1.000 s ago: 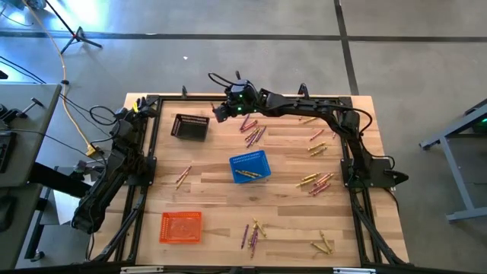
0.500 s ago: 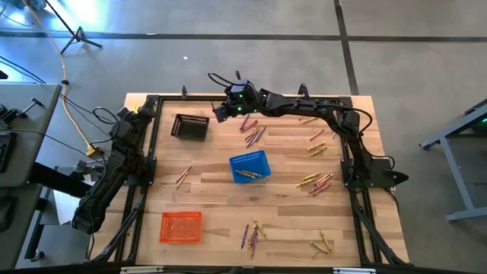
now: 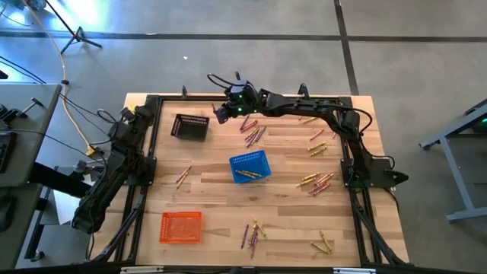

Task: Sort crayons
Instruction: Put the red crayon into the black basket

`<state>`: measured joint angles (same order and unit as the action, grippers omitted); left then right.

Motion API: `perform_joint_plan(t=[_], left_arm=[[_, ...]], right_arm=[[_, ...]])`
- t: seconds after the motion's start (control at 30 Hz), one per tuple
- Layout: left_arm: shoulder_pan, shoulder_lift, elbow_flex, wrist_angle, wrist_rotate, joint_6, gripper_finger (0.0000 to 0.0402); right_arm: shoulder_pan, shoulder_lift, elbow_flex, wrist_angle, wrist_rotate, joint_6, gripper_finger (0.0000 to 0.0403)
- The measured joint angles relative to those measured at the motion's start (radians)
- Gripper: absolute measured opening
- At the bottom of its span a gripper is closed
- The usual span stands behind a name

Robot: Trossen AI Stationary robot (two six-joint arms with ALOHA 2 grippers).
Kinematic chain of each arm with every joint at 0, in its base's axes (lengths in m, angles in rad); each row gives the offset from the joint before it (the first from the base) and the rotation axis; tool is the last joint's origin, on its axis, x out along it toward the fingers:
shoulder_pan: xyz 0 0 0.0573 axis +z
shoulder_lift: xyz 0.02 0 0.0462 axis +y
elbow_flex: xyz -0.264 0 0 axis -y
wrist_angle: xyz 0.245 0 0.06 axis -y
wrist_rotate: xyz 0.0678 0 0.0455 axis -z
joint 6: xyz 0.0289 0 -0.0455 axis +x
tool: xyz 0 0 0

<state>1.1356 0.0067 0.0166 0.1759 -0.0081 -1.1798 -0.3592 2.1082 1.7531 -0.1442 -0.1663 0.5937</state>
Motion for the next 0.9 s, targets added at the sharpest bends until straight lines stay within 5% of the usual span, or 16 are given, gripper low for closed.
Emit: perform_joint_plan(t=[0.1, 0.2, 0.9], left_arm=[[-0.019, 0.013, 0.001, 0.111, 0.217, 0.054, 0.0104], [-0.058, 0.043, 0.007, 0.142, 0.279, 0.060, 0.0104], [-0.415, 0.574, 0.143, 0.138, 0.195, 0.281, 0.0104]], right_arm=[[0.000, 0.000, 0.000, 0.001, -0.002, 0.008, 0.0013], [0.000, 0.000, 0.000, 0.005, -0.003, 0.008, 0.0013], [-0.001, 0.000, 0.000, 0.106, -0.006, 0.034, 0.0013]])
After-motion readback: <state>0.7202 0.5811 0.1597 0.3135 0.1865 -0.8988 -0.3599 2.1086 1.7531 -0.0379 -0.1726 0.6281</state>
